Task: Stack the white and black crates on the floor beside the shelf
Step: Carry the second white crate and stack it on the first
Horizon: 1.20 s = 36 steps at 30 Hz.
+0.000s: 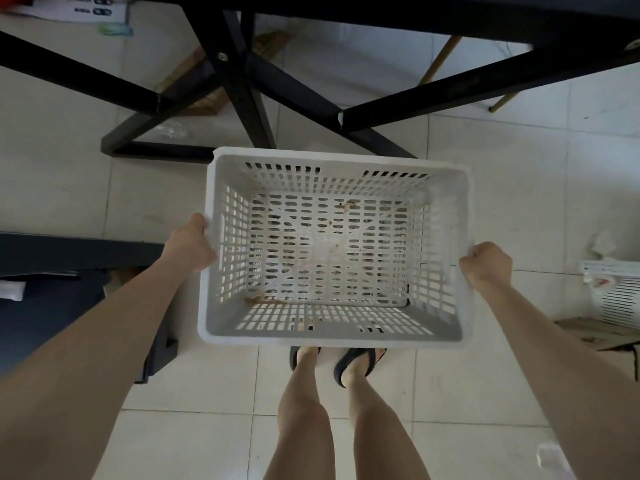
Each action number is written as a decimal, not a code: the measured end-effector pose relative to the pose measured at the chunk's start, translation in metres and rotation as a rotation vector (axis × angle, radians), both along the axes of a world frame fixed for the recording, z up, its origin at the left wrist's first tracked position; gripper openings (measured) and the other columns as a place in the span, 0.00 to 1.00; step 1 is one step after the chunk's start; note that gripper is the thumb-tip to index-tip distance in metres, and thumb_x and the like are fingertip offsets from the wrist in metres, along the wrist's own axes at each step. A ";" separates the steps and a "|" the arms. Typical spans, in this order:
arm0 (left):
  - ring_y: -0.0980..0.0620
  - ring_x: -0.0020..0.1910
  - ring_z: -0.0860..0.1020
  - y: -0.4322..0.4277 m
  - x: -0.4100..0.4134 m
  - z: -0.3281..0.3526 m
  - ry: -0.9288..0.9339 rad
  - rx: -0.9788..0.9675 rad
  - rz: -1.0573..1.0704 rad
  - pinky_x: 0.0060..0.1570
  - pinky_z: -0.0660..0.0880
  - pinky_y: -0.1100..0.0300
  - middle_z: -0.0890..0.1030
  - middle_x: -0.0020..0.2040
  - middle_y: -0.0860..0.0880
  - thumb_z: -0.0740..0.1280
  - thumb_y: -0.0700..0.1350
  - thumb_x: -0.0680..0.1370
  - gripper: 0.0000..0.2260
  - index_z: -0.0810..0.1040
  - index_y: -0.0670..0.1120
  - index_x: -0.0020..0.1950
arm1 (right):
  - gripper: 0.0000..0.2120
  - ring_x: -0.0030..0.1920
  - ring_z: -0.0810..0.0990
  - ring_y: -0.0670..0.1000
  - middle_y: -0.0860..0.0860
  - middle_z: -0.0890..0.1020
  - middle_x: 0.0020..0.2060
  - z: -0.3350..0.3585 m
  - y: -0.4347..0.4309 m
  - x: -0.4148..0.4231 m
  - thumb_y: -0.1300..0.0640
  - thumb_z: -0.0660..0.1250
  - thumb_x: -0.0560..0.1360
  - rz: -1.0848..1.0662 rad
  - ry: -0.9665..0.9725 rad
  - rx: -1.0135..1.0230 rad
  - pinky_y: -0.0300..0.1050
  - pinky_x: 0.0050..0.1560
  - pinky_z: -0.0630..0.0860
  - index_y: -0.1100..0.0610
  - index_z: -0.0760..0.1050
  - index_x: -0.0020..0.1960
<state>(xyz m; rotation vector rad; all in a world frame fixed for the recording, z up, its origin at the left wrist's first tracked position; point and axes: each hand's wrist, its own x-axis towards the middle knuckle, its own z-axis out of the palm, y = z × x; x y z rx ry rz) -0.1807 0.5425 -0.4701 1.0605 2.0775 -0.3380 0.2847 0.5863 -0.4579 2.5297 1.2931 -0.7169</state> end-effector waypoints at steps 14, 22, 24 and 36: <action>0.43 0.43 0.78 -0.001 -0.002 -0.004 -0.013 0.006 -0.012 0.38 0.78 0.52 0.76 0.48 0.42 0.69 0.35 0.72 0.21 0.65 0.46 0.59 | 0.06 0.51 0.79 0.65 0.67 0.81 0.47 -0.004 -0.015 0.001 0.68 0.61 0.72 -0.023 -0.006 0.086 0.45 0.43 0.71 0.67 0.75 0.47; 0.41 0.41 0.80 -0.001 0.002 -0.003 -0.073 0.023 0.026 0.39 0.82 0.48 0.76 0.46 0.42 0.68 0.34 0.71 0.17 0.64 0.47 0.53 | 0.09 0.54 0.78 0.65 0.66 0.81 0.51 -0.003 -0.013 0.003 0.66 0.62 0.75 -0.028 -0.039 0.090 0.45 0.45 0.71 0.68 0.76 0.52; 0.41 0.41 0.80 -0.001 0.002 -0.002 -0.085 0.029 0.038 0.41 0.82 0.47 0.76 0.45 0.42 0.68 0.33 0.71 0.18 0.65 0.46 0.53 | 0.09 0.55 0.78 0.65 0.66 0.80 0.51 -0.002 -0.013 0.003 0.66 0.62 0.75 -0.030 -0.039 0.087 0.46 0.46 0.73 0.68 0.75 0.53; 0.41 0.36 0.78 -0.004 0.008 0.002 -0.099 0.038 0.047 0.40 0.81 0.46 0.74 0.41 0.42 0.66 0.33 0.72 0.14 0.63 0.44 0.49 | 0.12 0.57 0.76 0.67 0.69 0.78 0.54 0.004 -0.019 -0.005 0.69 0.62 0.73 -0.046 -0.044 0.073 0.53 0.54 0.75 0.71 0.72 0.56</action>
